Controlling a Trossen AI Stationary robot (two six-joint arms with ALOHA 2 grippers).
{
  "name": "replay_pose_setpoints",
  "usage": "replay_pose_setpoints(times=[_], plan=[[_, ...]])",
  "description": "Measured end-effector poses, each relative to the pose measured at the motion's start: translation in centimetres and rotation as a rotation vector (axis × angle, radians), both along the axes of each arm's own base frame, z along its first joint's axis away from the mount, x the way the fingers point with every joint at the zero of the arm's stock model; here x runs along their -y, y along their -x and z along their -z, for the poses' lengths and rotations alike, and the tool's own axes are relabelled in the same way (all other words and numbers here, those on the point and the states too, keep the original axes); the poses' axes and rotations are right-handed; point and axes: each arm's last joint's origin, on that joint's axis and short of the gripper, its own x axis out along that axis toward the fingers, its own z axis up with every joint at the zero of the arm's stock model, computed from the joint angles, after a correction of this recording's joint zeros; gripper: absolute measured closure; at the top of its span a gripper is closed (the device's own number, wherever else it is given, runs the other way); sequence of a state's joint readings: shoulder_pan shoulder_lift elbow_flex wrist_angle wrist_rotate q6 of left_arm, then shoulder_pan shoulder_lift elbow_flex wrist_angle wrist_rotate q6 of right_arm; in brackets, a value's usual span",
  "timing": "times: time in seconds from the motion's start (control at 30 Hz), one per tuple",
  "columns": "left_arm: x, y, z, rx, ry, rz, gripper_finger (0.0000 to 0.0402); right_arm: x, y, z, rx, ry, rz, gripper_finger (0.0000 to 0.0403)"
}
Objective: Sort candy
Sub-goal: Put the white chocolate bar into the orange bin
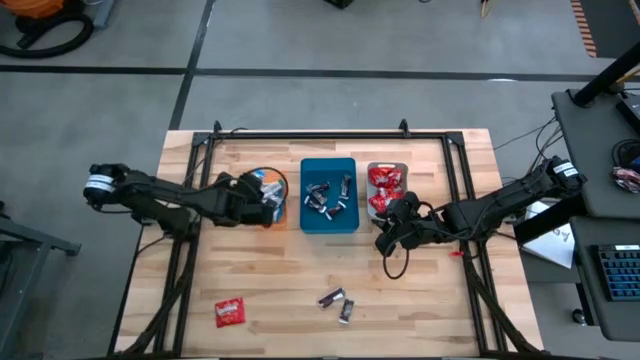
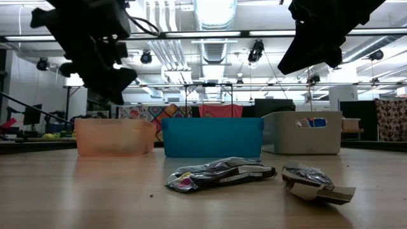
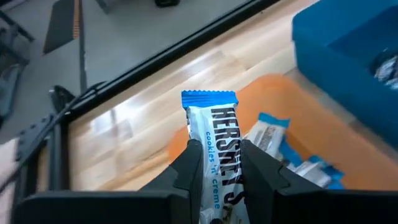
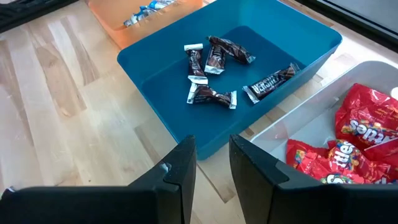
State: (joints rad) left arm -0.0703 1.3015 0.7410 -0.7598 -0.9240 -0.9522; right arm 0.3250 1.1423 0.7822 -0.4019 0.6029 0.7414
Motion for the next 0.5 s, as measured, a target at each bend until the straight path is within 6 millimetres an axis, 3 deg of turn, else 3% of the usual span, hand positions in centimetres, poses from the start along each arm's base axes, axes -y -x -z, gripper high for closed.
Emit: replay_pose_setpoints(times=[0.5], plan=[[-0.1, -0.89, -0.11, 0.019, -0.017, 0.053, 0.0341, 0.0, 0.02, 0.02, -0.003, 0.001, 0.0, 0.0314]])
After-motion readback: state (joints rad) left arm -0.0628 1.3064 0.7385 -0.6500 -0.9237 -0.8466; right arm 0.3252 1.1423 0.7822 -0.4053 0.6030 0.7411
